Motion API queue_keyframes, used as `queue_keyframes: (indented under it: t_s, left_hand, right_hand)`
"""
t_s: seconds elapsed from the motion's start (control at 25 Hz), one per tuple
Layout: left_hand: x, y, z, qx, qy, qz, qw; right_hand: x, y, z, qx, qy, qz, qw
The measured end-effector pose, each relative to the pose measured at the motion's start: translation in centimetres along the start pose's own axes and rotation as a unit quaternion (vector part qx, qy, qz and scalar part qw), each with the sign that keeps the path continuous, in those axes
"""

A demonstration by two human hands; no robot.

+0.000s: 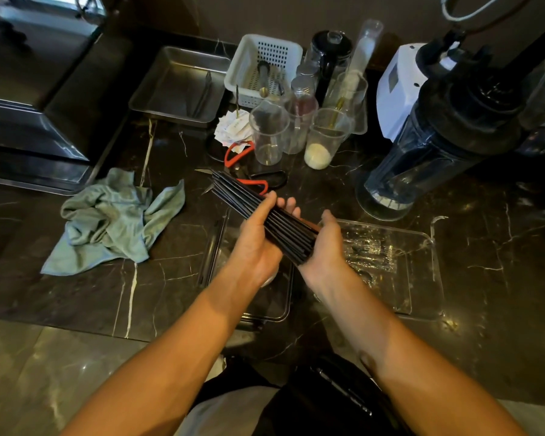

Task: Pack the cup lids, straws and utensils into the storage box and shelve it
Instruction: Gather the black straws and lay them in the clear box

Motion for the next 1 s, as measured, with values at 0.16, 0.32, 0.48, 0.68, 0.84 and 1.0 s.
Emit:
queue_keyframes:
  t_s: [0.16,0.32,0.48,0.68,0.84,1.0]
  left_hand:
    - [-1.2,0.7,2.0,0.052,-0.024,0.002,0.998]
    - [-3.0,0.9,0.9,0.132,0.034,-0.007,0.991]
    - [-3.7,2.1,-0.3,0.162,0.115,-0.008,0.98]
    - [-3.5,4.6,1.4,0.237,0.169,-0.029,0.956]
    - [-2.9,4.5,3.4,0.295,0.164,-0.052,0.94]
    - [-1.3,4.6,4.6,0.328,0.169,-0.059,0.927]
  right_hand:
    - [0.1,-2.8,-3.9,-0.22,0.164,-0.05,0.96]
    - [-0.2,-11.3,-5.3,-0.5,0.277,-0.237,0.786]
    - [2.0,-16.2,-3.0,-0.683,0.238,-0.267,0.637]
    - [3.6,-15.8,-0.4,-0.771,0.242,-0.291,0.512]
    - [3.5,-17.1,-1.7,-0.732,0.318,-0.282,0.533]
    - [4.0,-17.0,-2.1,-0.723,0.277,-0.261,0.577]
Point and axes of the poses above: each hand's wrist, its own x-axis towards the middle knuckle, its own y-axis out of the back of the hand, z = x × y, the point moved 7 cm from there along x, towards the middle knuckle, and after that the axes turned 9 degrees about x, right-handed, at the moved point
